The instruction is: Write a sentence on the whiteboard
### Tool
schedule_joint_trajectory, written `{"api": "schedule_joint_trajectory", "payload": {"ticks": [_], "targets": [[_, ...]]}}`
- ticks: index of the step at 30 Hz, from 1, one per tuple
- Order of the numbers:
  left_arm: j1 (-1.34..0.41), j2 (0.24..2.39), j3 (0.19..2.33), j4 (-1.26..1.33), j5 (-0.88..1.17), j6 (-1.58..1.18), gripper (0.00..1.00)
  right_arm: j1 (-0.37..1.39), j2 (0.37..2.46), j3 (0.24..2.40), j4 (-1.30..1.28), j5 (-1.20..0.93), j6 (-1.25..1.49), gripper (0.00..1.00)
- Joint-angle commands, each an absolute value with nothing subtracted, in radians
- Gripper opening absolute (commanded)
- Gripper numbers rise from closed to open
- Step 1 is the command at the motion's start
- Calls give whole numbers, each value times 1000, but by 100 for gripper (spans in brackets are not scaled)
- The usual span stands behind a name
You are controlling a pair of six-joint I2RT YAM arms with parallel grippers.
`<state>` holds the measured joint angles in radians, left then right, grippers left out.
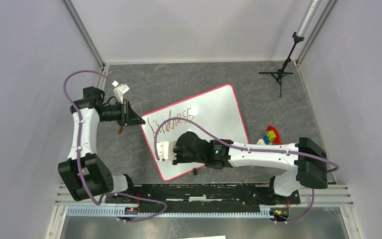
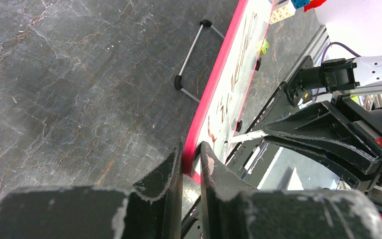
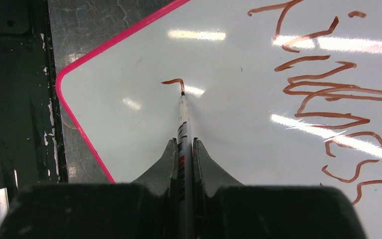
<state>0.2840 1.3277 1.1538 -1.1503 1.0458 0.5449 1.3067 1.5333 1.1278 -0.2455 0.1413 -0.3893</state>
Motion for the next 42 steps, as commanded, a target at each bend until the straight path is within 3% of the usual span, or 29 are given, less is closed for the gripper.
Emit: {"api": "schedule_joint_trajectory", "payload": {"ticks": [1,23,42], "targets": [[278,1320,1146,-1160,1032,549,15,1295,1483,1085,-257,150,-376,0],[278,1307,1133,-1133,1020,526,15,1254,1493,1142,-262,132,-405,0],[276,1313,1135,-1134,1019,528,15,1275,1466,1057,-300,62,-401,0]]}}
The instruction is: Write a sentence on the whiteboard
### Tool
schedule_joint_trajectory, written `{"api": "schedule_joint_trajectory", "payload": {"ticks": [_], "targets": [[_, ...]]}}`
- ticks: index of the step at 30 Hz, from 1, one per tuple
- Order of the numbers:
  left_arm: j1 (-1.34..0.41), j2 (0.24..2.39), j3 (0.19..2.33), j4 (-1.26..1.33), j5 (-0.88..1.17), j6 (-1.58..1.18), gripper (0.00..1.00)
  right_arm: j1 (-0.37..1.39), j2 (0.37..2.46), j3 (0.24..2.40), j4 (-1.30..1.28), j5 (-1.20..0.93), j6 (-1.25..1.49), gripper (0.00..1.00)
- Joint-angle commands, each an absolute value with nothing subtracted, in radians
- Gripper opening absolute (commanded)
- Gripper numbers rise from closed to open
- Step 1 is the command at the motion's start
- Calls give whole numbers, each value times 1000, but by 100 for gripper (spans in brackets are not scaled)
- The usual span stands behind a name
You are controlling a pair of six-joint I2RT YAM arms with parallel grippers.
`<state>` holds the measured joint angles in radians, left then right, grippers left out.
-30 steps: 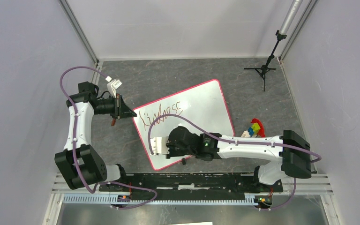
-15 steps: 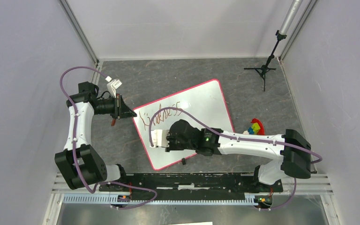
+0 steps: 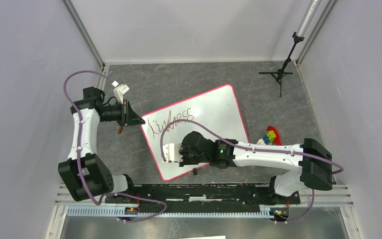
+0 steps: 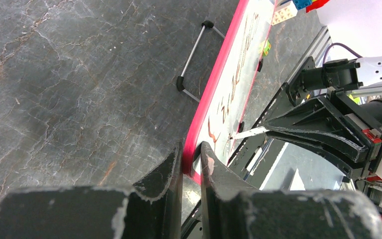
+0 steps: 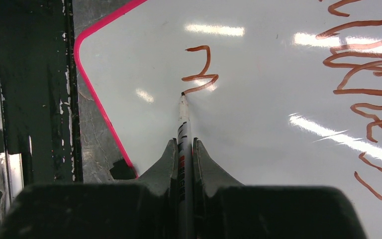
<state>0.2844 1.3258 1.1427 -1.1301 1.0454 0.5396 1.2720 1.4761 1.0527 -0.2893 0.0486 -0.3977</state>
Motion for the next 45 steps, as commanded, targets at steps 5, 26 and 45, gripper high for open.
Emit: {"api": "schedule_joint_trajectory", "payload": {"ticks": [5,26,45], "targets": [[274,1312,1137,-1134,1019,525,15,1247,1469,1109,-294,84,-404,0],[268,1330,1144,-1134,1017,525,15,1214,1411,1000,-333,-10,-391,0],[265,1320,1138,-1134,1010,524,15,1181,1391,1076,-298,21,-376,0]]}}
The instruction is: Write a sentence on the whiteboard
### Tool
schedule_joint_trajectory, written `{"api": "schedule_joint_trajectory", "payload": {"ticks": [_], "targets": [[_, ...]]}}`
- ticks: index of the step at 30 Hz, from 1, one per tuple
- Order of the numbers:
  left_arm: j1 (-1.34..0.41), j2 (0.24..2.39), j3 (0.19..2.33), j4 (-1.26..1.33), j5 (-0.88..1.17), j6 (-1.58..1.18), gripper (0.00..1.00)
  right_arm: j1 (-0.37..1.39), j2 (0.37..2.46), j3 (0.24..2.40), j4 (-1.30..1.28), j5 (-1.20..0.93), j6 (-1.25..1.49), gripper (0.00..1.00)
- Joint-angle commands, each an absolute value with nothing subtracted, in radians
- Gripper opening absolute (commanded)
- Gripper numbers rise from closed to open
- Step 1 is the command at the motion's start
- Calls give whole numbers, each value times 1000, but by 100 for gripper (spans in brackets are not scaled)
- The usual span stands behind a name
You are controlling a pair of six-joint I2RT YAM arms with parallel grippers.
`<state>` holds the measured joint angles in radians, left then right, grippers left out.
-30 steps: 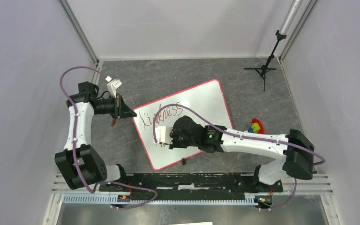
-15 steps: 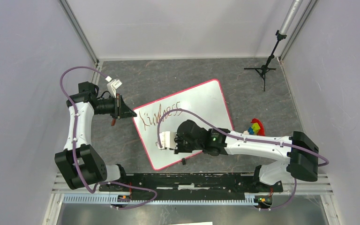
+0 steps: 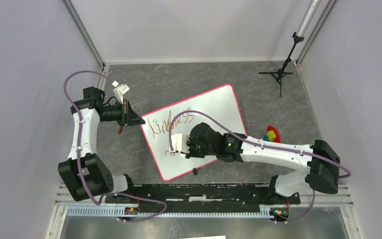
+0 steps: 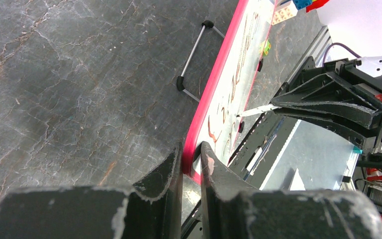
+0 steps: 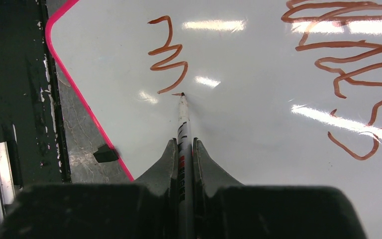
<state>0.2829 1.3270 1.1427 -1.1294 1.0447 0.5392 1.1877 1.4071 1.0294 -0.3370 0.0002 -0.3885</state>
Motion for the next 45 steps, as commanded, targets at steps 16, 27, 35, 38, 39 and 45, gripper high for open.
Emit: {"api": "schedule_joint_trajectory", "payload": {"ticks": [16,27,35,38,39,45], "targets": [[265,1321,1138,-1134,1008,523,15,1137,1359,1023,-315,28,-385,0],[264,1319,1138,-1134,1003,523,15,1171,1374,985,-333,-66,-389,0],[264,1320,1138,-1134,1003,523,15,1180,1370,977,-364,-42,-410,0],[264,1321,1138,-1134,1003,522,15,1176,1352,979,-371,-6,-420,0],[264,1321,1138,-1134,1005,522,15,1171,1348,987,-371,7,-422,0],[263,1320,1138,-1134,1003,521,15,1119,1352,1038,-358,44,-416,0]]}}
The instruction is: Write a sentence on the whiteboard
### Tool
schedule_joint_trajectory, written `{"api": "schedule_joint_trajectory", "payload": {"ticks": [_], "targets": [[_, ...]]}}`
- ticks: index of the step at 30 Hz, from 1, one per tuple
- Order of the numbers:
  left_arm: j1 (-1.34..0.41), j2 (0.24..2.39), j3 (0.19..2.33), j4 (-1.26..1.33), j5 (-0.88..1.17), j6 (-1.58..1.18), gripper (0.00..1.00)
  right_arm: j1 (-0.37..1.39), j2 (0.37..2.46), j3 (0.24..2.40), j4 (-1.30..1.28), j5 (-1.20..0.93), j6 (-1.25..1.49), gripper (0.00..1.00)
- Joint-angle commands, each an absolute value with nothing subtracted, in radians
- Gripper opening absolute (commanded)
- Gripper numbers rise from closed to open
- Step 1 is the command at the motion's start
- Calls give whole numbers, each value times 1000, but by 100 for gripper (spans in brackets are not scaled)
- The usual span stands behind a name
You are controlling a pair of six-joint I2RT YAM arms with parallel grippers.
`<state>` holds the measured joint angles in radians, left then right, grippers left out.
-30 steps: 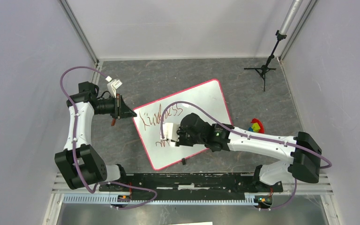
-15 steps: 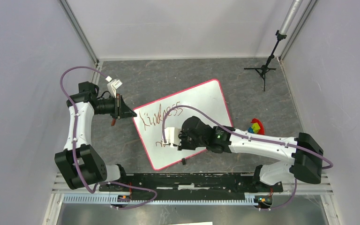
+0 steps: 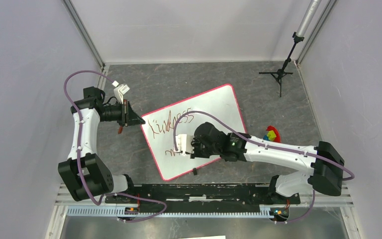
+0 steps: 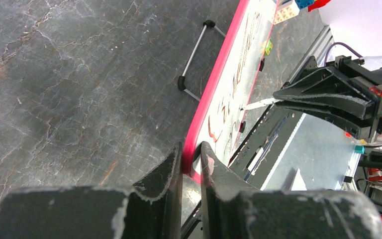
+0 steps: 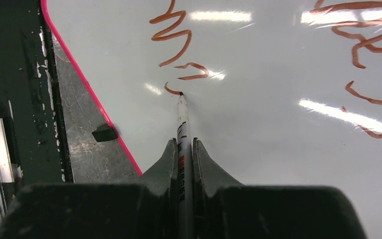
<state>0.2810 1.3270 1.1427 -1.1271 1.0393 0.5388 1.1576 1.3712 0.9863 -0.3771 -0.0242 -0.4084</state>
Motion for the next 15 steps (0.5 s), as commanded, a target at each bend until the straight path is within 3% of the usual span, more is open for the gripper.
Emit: {"api": "schedule_joint_trajectory", "payload": {"ticks": [1,15], "targets": [[263,1318,1138,-1134,1002,521,15,1113,1354,1045,-355,48,-413,0],[262,1321,1138,-1134,1003,521,15,1102,1352,1015,-364,-35,-397,0]]}}
